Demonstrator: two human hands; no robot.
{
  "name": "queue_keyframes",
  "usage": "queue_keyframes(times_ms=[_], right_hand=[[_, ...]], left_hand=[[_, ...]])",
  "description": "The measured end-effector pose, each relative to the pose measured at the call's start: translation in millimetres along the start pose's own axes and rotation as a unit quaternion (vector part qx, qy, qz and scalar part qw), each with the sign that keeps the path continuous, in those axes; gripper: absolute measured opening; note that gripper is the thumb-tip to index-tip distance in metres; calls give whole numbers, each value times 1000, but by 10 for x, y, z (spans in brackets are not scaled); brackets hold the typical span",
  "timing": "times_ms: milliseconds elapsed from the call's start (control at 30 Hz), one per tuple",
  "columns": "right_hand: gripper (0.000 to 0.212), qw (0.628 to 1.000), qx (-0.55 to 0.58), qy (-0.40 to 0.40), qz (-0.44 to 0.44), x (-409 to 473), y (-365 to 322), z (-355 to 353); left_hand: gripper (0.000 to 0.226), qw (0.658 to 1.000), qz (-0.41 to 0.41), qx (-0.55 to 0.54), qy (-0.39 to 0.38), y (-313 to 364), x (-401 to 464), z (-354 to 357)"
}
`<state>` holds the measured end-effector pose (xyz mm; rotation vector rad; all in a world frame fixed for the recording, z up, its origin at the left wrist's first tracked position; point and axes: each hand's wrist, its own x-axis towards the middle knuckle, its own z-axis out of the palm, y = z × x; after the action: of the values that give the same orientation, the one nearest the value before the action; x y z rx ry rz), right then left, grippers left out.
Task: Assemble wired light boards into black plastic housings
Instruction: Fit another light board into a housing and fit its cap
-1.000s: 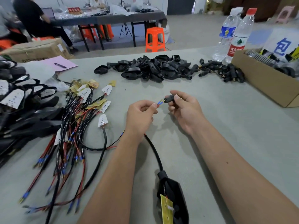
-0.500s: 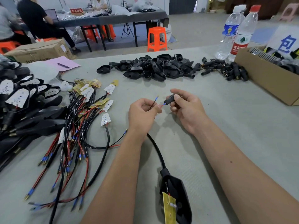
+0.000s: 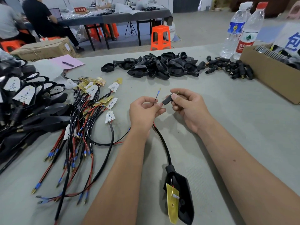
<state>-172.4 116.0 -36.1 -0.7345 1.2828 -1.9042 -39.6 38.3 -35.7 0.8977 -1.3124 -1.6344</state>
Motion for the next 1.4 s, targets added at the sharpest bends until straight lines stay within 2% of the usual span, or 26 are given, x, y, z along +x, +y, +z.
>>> queue_keyframes(times_ms=[133,367,433,600,733,867,1067,1200,1400], right_hand=[[14,1000,-7,-6,-1,-10,-13,10],[16,999,3,-30,-26,-33,-11,58],[16,999,14,-26,-32,-35,-13,51],[16,998,45,-24,-27,-41,-35,62],[16,996,72,2,-45,-19,-26,48],[17,995,83,21,-49,-11,-22,13],[14,995,101,13,-24,-20,-40,9],[9,997,81,-5,1,-32,-44,36],[24,1000,22,4,1,-28,-47,37]], left_hand=[[26,998,-6,-31,54,10,-3,43],[19,990,-44,-135,-9,45,29,43],[23,993,-39,-112,-25,27,33,45],[30,1000,-5,-1,11,-40,-3,104],[35,995,-69,-63,-23,27,30,78],[35,992,-96,-12,-82,79,15,13],[34,995,-75,-63,-31,71,-4,49],[36,996,-56,-60,-39,63,-17,66],[27,997,-32,-68,-14,60,-34,88]])
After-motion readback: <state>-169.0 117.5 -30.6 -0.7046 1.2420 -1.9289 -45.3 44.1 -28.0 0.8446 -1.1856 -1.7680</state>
